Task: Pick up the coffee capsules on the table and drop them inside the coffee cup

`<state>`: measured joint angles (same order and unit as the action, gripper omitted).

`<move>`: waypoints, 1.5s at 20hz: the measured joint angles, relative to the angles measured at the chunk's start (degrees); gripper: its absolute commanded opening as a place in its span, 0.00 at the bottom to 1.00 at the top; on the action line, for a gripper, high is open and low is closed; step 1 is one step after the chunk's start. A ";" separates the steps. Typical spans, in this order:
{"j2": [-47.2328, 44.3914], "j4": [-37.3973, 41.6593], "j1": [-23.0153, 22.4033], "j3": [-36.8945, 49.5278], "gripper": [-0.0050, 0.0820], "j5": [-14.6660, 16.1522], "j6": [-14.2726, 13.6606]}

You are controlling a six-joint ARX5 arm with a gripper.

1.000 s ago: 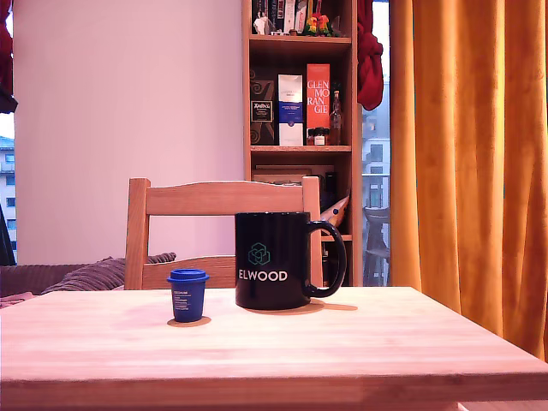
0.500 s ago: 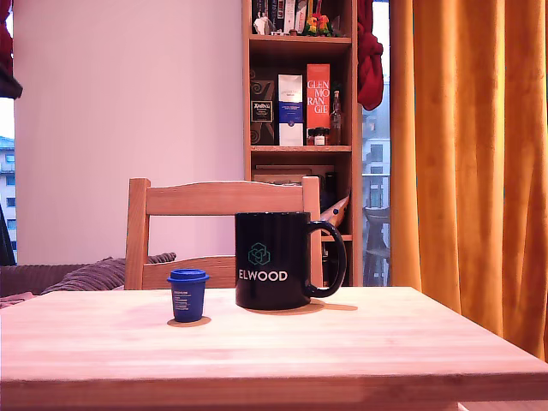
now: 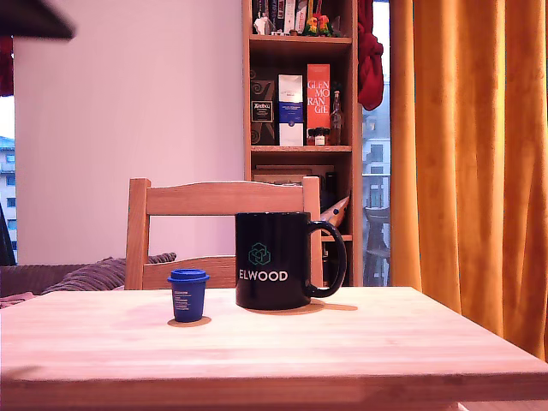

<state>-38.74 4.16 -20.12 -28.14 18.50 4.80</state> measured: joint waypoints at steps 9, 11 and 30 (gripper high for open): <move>-0.02 7.43 -6.36 13.03 0.03 -0.92 -0.90; -0.02 8.24 -6.38 15.80 0.03 -1.03 -0.90; -8.61 9.33 -6.38 18.73 0.67 -1.18 -1.60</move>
<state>-47.35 13.50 -26.50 -9.41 17.32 3.20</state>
